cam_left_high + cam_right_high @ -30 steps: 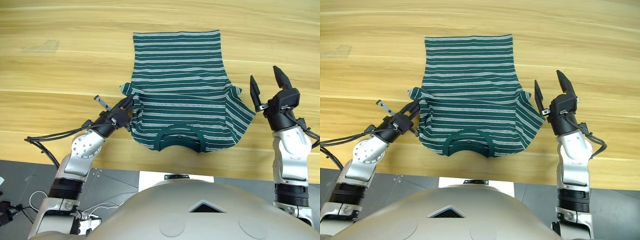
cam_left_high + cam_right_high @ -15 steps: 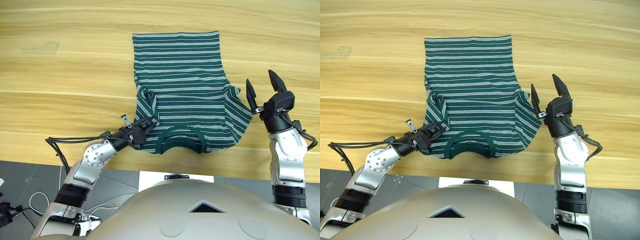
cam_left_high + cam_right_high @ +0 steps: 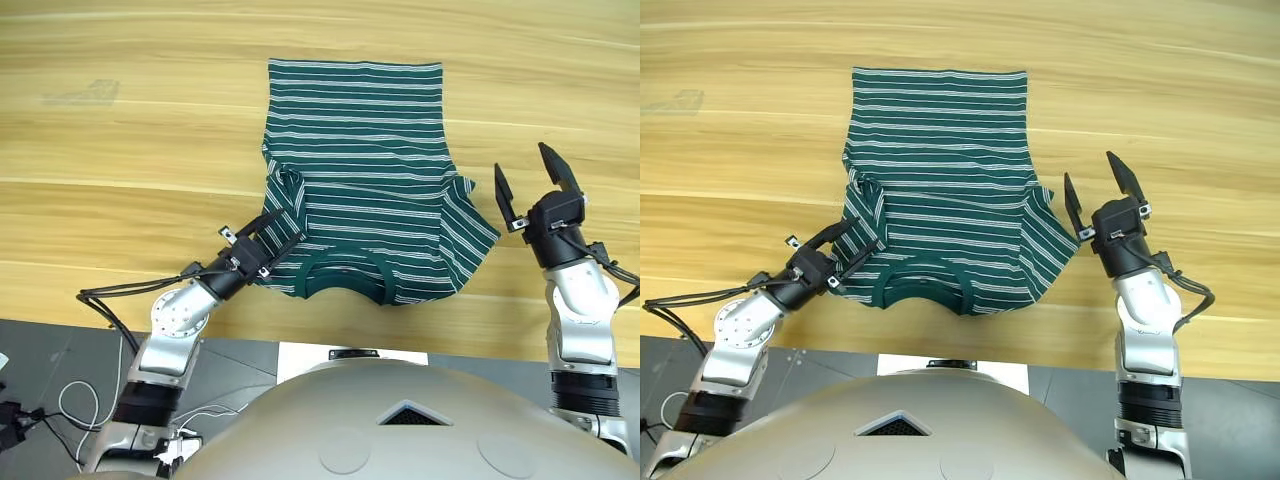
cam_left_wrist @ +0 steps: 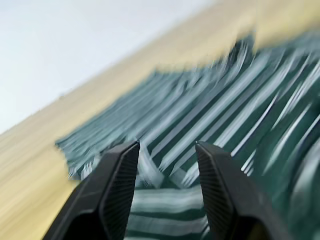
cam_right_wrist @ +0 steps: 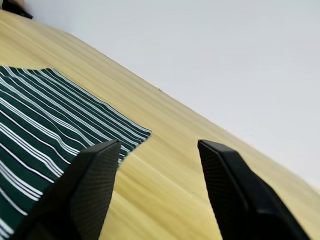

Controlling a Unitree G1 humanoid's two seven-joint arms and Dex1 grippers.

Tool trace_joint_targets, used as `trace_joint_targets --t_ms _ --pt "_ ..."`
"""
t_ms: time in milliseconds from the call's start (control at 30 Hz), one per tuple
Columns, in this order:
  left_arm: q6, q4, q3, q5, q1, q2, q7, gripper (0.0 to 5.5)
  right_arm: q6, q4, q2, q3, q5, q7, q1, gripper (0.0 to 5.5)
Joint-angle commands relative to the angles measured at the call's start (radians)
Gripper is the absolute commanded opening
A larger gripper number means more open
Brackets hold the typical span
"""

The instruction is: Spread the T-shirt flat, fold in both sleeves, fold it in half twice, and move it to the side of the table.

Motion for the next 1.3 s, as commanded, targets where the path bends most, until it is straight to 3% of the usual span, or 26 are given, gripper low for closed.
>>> trace_joint_targets --t_ms 33,233,400,567,667,867,1300 --pt "0.006 -0.072 -0.023 -0.054 0.052 -0.016 -0.043 2.08 -0.055 -0.014 -0.076 -0.089 -0.153 -0.081 0.009 2.86" --pt "0.015 -0.171 -0.02 -0.126 0.104 -0.051 -0.051 2.08 -0.059 -0.043 -0.221 -0.105 -0.537 -0.114 0.223 2.86" --pt "0.021 -0.139 0.049 0.023 0.057 -0.12 0.075 2.08 -0.055 0.055 -0.257 -0.05 -0.706 -0.209 0.287 2.86" --pt "0.016 -0.136 0.178 0.172 0.015 -0.125 0.19 2.08 -0.07 0.027 -0.297 -0.056 -0.7 -0.2 0.323 2.86" --pt "0.026 -0.133 0.218 0.208 -0.006 -0.132 0.227 2.08 -0.086 0.036 -0.301 0.015 -0.707 -0.183 0.289 2.86" --pt "0.051 -0.141 0.218 0.231 -0.048 -0.129 0.232 2.08 -0.085 0.046 -0.293 0.127 -0.728 -0.188 0.22 2.86" --pt "0.08 -0.166 0.223 0.219 -0.057 -0.131 0.221 2.08 -0.065 0.093 -0.308 0.17 -0.697 -0.212 0.149 2.86"
